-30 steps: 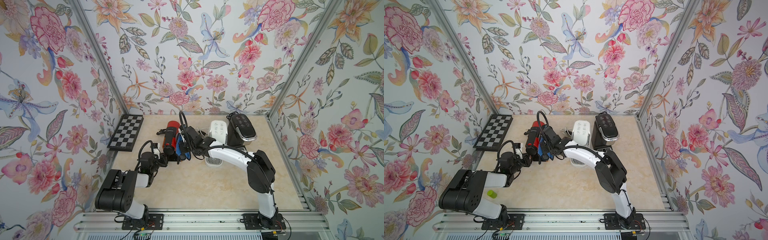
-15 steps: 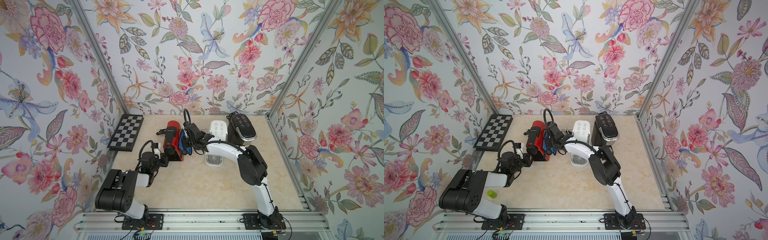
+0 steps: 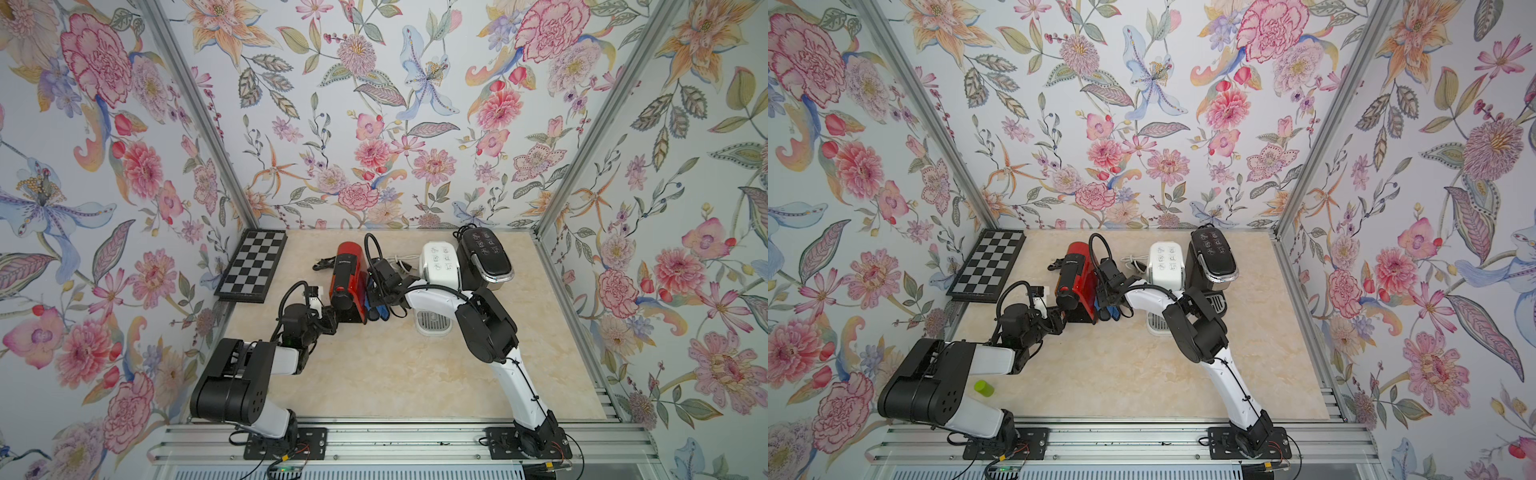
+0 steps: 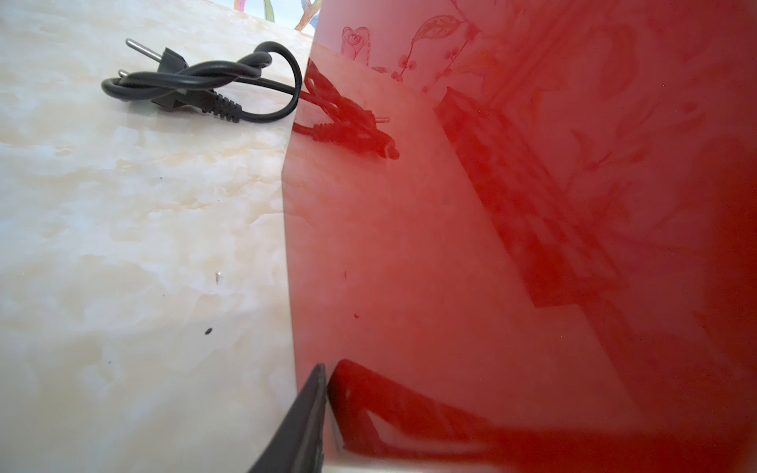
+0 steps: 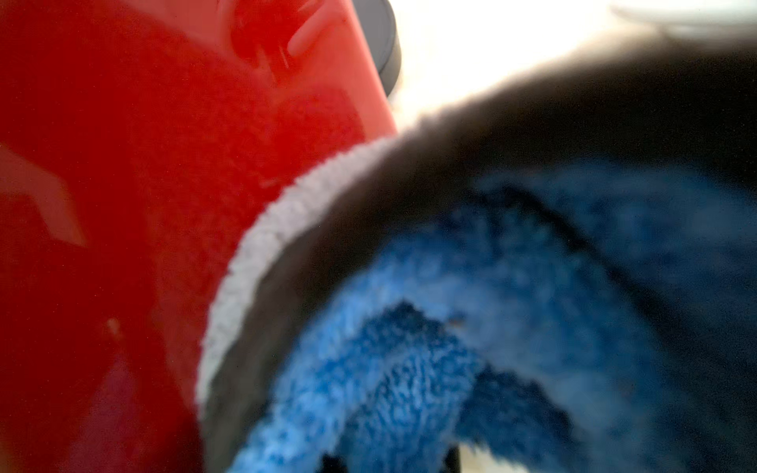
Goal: Wipe the surface of a coffee machine
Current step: Wipe the dirt from the surface of the coffee machine.
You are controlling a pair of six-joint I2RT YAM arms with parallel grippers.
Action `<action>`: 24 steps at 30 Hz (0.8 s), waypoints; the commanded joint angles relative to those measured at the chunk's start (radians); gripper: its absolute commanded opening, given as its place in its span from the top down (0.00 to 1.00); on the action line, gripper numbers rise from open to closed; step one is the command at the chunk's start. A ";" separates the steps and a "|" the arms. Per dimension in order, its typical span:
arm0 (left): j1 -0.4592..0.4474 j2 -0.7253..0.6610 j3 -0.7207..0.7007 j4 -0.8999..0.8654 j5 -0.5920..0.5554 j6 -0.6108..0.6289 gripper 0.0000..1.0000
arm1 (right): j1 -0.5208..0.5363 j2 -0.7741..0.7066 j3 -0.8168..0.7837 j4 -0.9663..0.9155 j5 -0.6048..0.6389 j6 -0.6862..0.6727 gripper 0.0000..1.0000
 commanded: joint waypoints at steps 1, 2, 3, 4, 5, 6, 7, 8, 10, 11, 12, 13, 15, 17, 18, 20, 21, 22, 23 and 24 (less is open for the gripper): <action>-0.042 0.017 0.047 0.040 0.149 -0.087 0.64 | 0.061 -0.054 0.013 0.063 -0.086 -0.007 0.88; -0.043 0.017 0.048 0.041 0.149 -0.087 0.64 | 0.065 -0.076 0.008 0.063 -0.077 -0.012 0.88; -0.044 0.020 0.048 0.042 0.149 -0.088 0.64 | 0.069 -0.098 0.008 0.062 -0.067 -0.019 0.88; -0.044 0.019 0.047 0.042 0.150 -0.088 0.64 | 0.071 -0.117 0.007 0.063 -0.061 -0.023 0.88; -0.043 0.019 0.047 0.044 0.150 -0.091 0.64 | 0.075 -0.135 0.007 0.062 -0.056 -0.027 0.88; -0.045 0.020 0.048 0.044 0.151 -0.092 0.64 | 0.076 -0.148 0.007 0.062 -0.053 -0.029 0.87; -0.045 0.020 0.048 0.045 0.152 -0.091 0.64 | 0.082 -0.165 0.007 0.062 -0.045 -0.032 0.87; -0.047 0.021 0.048 0.045 0.150 -0.092 0.64 | 0.082 -0.180 0.007 0.062 -0.033 -0.038 0.87; -0.048 0.024 0.049 0.046 0.150 -0.091 0.64 | 0.084 -0.195 0.015 0.063 -0.014 -0.047 0.87; -0.048 0.025 0.048 0.047 0.151 -0.090 0.64 | 0.080 -0.200 0.023 0.063 -0.008 -0.051 0.87; -0.048 0.027 0.048 0.048 0.152 -0.091 0.64 | 0.076 -0.199 0.030 0.063 -0.008 -0.054 0.87; -0.048 0.027 0.049 0.048 0.152 -0.092 0.64 | 0.071 -0.200 0.039 0.062 -0.007 -0.055 0.86; -0.050 0.028 0.048 0.048 0.152 -0.091 0.64 | 0.057 -0.195 0.054 0.063 -0.006 -0.056 0.86; -0.049 0.028 0.051 0.048 0.152 -0.091 0.64 | 0.043 -0.180 0.069 0.061 -0.012 -0.056 0.85; -0.050 0.029 0.051 0.047 0.152 -0.092 0.64 | 0.035 -0.170 0.077 0.060 -0.015 -0.056 0.85; -0.049 0.028 0.050 0.048 0.155 -0.092 0.64 | 0.016 -0.141 0.097 0.060 -0.024 -0.052 0.85; -0.050 0.027 0.050 0.048 0.156 -0.092 0.64 | 0.008 -0.128 0.105 0.059 -0.026 -0.049 0.85; -0.051 0.028 0.051 0.049 0.155 -0.092 0.64 | 0.000 -0.112 0.116 0.059 -0.025 -0.045 0.86; -0.051 0.028 0.051 0.048 0.155 -0.093 0.64 | -0.007 -0.094 0.129 0.056 -0.030 -0.042 0.85; -0.050 0.027 0.050 0.048 0.155 -0.093 0.64 | -0.012 -0.079 0.137 0.056 -0.031 -0.037 0.85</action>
